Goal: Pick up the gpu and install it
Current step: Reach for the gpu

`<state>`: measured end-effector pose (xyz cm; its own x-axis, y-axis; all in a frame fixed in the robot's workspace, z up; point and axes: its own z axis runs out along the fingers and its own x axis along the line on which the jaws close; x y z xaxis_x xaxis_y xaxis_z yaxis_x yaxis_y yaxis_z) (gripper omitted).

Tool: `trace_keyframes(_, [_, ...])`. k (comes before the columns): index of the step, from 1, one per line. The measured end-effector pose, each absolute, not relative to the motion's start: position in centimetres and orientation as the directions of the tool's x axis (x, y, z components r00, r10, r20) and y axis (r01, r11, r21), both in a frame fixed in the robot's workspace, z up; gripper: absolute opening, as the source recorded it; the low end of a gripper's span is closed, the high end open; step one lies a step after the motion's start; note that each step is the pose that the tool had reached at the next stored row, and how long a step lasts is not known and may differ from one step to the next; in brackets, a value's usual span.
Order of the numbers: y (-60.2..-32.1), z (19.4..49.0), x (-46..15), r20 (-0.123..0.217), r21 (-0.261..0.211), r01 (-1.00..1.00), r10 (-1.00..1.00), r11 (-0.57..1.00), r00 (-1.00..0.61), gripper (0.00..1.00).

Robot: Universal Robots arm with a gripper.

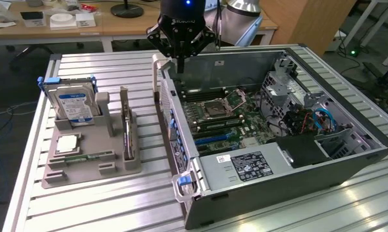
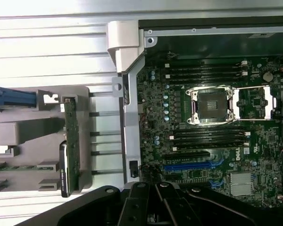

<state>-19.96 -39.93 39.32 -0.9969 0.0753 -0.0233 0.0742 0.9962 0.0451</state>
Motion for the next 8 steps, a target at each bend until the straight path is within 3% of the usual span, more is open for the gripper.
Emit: trace_keyframes(8, [-39.9,39.3,-21.3,-0.023,0.045,0.074,0.075,0.996,-0.997,0.1])
